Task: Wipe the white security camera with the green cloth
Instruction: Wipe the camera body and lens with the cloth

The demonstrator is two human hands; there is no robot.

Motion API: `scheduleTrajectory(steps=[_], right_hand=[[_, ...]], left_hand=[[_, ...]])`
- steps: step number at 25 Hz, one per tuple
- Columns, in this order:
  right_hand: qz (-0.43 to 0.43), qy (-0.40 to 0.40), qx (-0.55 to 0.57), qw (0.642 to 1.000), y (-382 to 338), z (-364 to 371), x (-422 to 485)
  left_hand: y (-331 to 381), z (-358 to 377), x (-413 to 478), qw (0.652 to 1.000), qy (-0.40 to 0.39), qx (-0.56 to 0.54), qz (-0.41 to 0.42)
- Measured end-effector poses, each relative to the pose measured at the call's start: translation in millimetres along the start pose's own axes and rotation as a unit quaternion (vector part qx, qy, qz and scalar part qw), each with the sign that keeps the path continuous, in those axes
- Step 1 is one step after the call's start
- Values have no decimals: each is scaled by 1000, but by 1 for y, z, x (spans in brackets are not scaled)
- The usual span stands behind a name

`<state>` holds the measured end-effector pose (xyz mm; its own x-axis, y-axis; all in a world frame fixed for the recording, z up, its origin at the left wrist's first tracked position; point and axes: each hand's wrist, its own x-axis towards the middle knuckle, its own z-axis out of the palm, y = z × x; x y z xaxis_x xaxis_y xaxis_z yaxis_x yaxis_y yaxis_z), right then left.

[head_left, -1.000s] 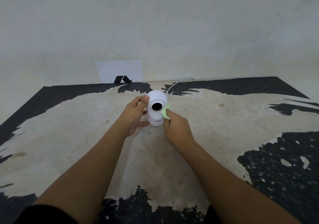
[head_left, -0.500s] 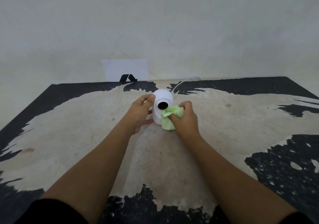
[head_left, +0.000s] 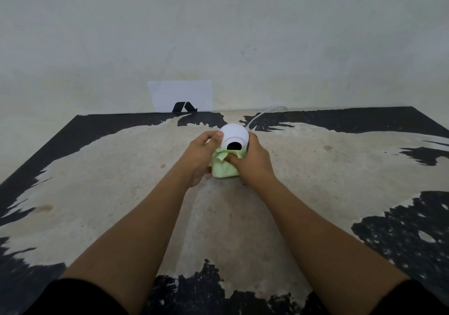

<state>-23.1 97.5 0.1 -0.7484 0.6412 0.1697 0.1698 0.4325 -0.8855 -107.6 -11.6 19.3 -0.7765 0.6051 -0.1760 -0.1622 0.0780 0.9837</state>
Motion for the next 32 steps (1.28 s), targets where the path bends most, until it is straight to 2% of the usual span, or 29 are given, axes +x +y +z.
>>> scheduleTrajectory(steps=[8,11,16,22,27,32], right_hand=[[-81,-94,-49,991,18,-35,12],[-72,-66,-27,995,14,-35,13],[11,-28,5,1000,-1,-17,15],[-22,-40,-2,999,9,-14,6],[-12,-113,139,984,26,-29,11],[64,-72,228,969,13,-23,13]], left_hand=[[1,0,1,1000,2,5,-10],[1,0,1,1000,0,3,-11],[0,0,1,1000,-7,8,-3],[1,-2,1,1000,-11,8,-8],[-1,-3,2,1000,-11,16,-15],[1,-1,-1,1000,-12,15,-7]])
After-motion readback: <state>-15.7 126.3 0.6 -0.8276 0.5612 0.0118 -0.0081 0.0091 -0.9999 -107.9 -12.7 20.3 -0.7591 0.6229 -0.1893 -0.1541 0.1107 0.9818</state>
